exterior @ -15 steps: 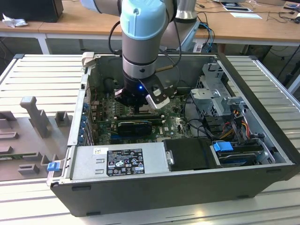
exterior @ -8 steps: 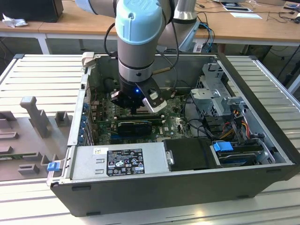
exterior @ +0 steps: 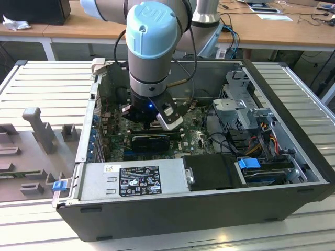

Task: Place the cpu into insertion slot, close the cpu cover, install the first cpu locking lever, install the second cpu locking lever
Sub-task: 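Install the second cpu locking lever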

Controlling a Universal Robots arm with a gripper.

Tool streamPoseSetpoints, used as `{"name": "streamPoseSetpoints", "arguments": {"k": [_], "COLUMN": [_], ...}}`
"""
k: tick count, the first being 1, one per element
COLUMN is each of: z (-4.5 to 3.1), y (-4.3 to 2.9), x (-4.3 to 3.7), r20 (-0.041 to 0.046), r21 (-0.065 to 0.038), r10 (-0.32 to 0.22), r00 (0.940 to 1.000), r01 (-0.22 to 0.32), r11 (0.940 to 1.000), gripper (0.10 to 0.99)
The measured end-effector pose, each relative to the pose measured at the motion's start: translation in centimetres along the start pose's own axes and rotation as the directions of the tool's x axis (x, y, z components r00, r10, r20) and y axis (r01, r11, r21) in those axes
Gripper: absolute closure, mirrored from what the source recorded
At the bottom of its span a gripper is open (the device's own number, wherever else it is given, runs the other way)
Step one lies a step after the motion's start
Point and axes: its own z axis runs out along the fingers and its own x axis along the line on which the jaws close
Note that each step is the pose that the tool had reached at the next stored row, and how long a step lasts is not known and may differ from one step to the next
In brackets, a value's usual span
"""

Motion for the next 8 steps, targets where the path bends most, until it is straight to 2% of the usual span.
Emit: {"name": "streamPoseSetpoints", "arguments": {"k": [5, 8], "z": [0.52, 0.69], "y": [-0.14, -0.18], "x": [0.12, 0.35], "r20": [0.0019, 0.0036], "r21": [-0.013, -0.031], "r10": [-0.001, -0.001], "r00": [1.0000, 1.0000], "r01": [0.001, 0.001], "r11": [0.9999, 0.9995], "gripper": [0.980, 0.980]}}
